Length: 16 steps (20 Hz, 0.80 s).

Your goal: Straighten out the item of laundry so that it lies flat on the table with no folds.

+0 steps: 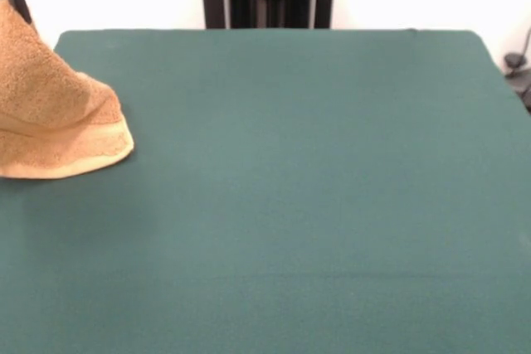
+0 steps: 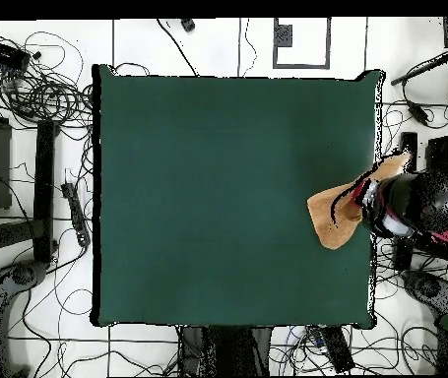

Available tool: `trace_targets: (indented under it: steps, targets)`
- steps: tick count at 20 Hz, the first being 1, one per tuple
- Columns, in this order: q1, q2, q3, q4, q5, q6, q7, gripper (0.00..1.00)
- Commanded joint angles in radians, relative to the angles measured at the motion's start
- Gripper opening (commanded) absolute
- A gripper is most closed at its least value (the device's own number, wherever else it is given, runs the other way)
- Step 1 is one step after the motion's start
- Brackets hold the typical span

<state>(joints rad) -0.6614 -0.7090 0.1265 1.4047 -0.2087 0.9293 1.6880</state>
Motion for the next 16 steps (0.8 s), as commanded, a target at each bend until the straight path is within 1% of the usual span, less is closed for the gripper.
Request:
trace_targets:
  steps: [1, 3, 5, 8, 10, 14, 16]
  targets:
    - [0.056, 0.052, 0.019, 0.121, 0.007, -0.051, 0.116, 0.0]
    - [0.063, 0.038, 0.017, 0.141, 0.014, -0.065, 0.128, 0.0]
    - [0.11, 0.024, -0.009, 0.14, 0.003, -0.064, 0.184, 0.0]
    - [0.159, 0.014, -0.026, 0.17, 0.034, -0.115, 0.273, 0.0]
    - [0.19, 0.013, -0.042, 0.183, 0.046, -0.138, 0.309, 0.0]
    - [0.223, 0.004, -0.056, 0.252, 0.071, -0.21, 0.316, 0.0]
    - [0.252, 0.0, -0.075, 0.284, 0.075, -0.238, 0.319, 0.0]
